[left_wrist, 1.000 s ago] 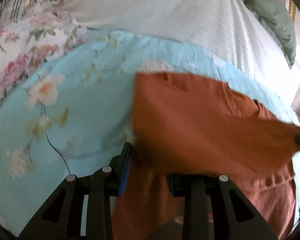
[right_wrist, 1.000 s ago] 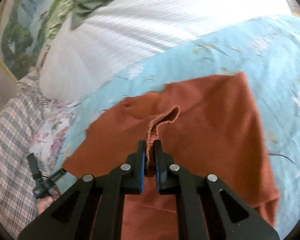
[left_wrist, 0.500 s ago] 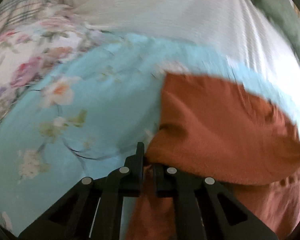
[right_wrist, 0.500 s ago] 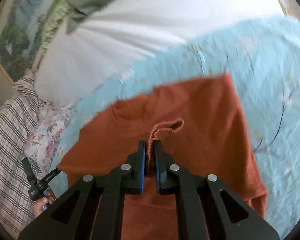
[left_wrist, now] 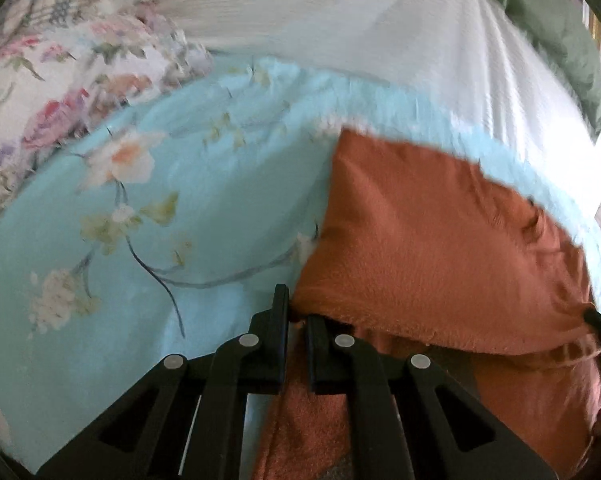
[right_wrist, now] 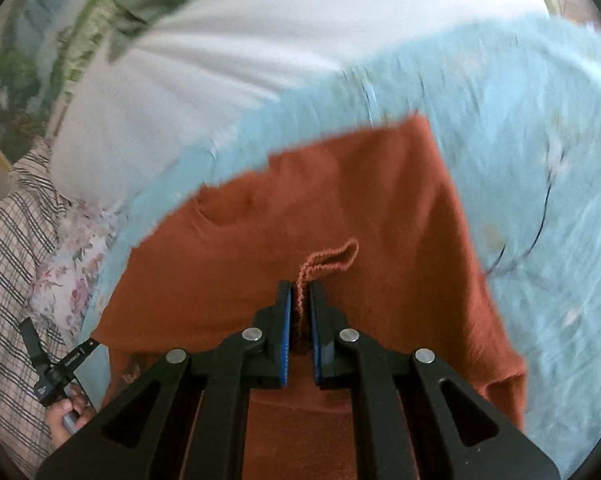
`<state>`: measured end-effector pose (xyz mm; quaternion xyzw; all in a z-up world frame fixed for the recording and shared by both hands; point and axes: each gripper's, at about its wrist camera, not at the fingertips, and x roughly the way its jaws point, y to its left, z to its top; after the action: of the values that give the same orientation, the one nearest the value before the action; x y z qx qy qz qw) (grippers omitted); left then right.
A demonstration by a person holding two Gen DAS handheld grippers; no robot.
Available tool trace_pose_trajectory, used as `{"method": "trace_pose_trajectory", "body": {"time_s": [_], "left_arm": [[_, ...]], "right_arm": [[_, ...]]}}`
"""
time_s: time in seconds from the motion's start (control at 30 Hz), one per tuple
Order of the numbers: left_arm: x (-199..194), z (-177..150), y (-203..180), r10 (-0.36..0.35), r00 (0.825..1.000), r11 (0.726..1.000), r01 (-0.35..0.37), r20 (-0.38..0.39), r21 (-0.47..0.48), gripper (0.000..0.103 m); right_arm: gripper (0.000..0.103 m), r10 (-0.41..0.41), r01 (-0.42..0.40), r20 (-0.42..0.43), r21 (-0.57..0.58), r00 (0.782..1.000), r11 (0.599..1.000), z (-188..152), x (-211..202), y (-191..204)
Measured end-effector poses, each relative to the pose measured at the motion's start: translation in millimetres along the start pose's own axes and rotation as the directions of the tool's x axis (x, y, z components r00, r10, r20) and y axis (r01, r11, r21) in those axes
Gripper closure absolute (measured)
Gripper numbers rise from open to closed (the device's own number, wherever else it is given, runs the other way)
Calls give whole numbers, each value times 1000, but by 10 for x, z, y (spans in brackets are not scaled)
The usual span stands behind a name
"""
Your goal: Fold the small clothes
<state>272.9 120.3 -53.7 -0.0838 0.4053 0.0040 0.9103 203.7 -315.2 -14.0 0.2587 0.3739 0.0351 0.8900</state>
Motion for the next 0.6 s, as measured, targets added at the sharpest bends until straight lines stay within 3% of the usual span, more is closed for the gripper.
{"method": "trace_pose_trajectory", "body": {"time_s": [0.13,0.27,0.47,0.6], "left_arm": [[-86,-13,-31,23,998,1000,-24,51,5,97],[35,-119,-8,30,1000,1000,-30,-7,7,97],[-51,-172,59,12,999,999,-11,-43,30,96],[-319,-161,229,-48,999,999,48,-18,-13,86]], "right_arm": [[101,-69,69,-54,-5,996,998,-25,128,-121],[101,-88,91,-110,22,990,996,-127,239,-257],[101,-85,87,-62,30,994,996,-53,42,-171],[101,-62,63,-18,33,998,997,-24,-111,-97]]}}
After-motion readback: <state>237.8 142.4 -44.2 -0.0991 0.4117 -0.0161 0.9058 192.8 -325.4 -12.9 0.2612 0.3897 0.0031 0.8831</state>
